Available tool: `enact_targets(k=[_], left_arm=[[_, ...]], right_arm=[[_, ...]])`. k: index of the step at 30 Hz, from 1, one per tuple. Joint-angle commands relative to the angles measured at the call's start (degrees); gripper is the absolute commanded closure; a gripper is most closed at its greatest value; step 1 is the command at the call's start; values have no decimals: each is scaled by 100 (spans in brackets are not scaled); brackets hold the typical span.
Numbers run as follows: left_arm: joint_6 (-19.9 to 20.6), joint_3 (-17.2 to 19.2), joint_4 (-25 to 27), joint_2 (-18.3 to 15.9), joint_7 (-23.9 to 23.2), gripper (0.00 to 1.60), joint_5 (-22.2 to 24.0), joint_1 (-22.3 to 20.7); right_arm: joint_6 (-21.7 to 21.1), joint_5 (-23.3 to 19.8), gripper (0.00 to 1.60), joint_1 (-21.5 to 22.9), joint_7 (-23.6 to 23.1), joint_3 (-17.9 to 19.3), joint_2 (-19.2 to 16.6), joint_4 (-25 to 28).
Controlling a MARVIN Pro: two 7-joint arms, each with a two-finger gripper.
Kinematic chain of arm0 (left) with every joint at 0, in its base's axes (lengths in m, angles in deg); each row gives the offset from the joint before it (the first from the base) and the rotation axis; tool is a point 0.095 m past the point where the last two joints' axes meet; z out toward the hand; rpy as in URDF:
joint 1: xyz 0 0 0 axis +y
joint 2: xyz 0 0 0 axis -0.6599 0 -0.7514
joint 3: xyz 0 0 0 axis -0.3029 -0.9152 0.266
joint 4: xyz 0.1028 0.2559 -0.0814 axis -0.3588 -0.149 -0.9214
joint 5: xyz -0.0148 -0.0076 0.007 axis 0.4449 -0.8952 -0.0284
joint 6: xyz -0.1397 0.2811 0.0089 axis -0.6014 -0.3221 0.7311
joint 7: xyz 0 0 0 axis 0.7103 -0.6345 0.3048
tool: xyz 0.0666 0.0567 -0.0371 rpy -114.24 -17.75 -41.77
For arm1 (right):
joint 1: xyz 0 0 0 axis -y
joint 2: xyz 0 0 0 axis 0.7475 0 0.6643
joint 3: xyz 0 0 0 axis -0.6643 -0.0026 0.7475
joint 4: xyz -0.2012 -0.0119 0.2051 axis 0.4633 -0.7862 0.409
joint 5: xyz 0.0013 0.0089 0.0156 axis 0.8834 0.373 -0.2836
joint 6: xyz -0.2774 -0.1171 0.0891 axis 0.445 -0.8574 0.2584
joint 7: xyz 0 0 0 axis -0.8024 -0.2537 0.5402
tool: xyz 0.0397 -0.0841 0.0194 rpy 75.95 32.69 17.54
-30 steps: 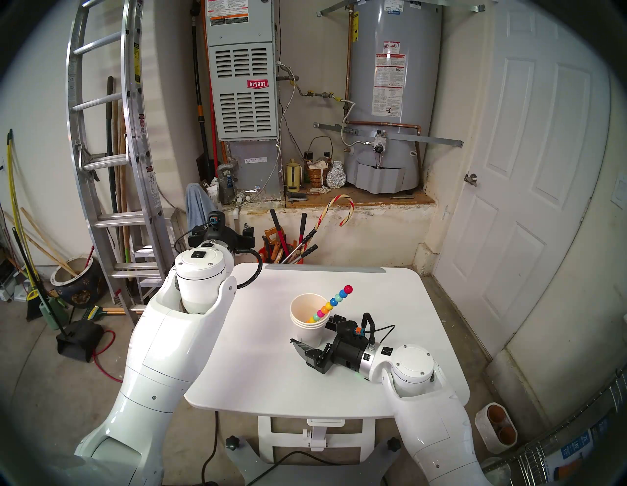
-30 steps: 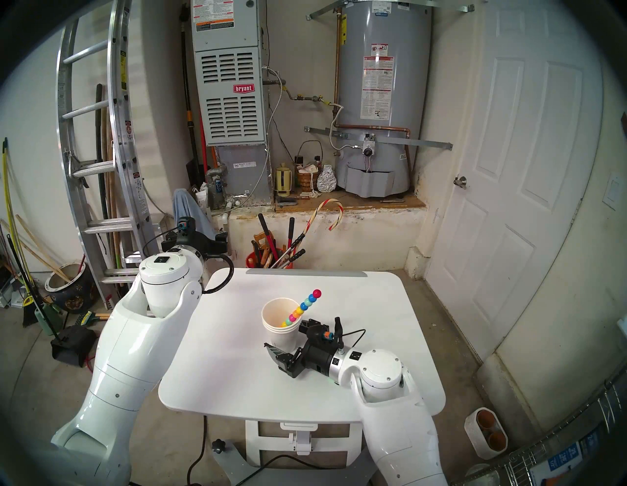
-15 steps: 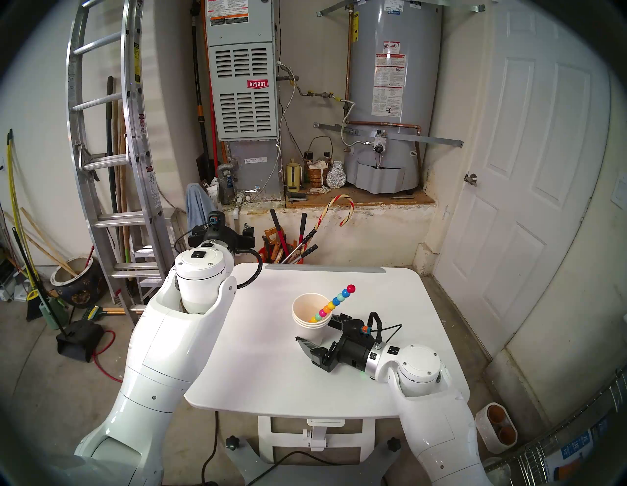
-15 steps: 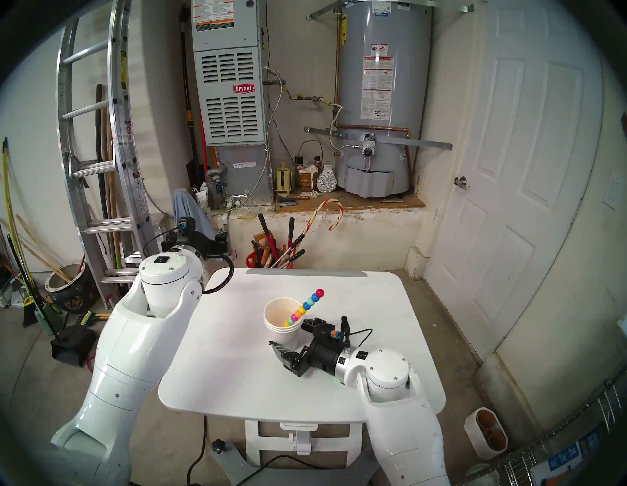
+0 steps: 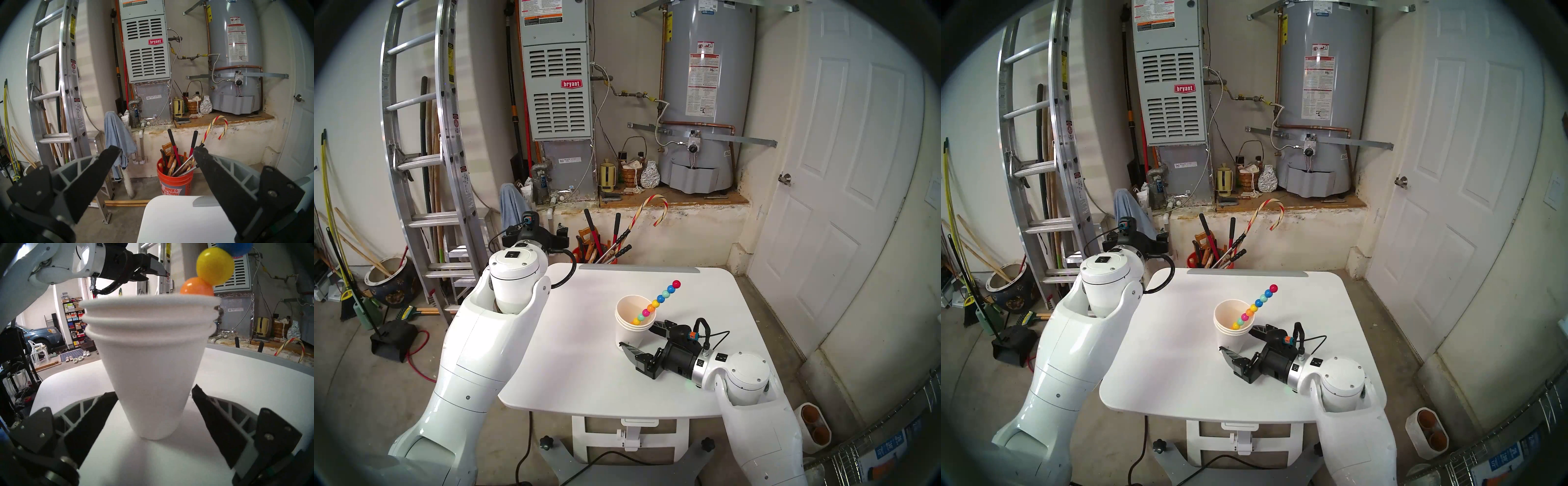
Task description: Switch the marker to another color
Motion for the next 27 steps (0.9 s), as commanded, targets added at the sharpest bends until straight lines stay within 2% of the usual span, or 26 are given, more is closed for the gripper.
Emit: enact_targets(k=[1,9,18,22,27], left_arm=[[-56,11,103,8,-2,0,-13,-99],[-56,10,103,7,-1,0,-11,-100],[-56,9,103,5,1,0,-8,-100],[-56,8,103,4,2,0,-7,-100],[-57,7,103,3,3,0,-6,-100]], right_arm=[[247,14,0,3,17,-88,69,76],[145,34,0,99,-29,-169,98,0],[-147,7,0,-58,-175,-59,-46,337],[-302,142,0,-170,-121,-44,-107,548],[-261,267,0,-274,-94,-38,-164,650]])
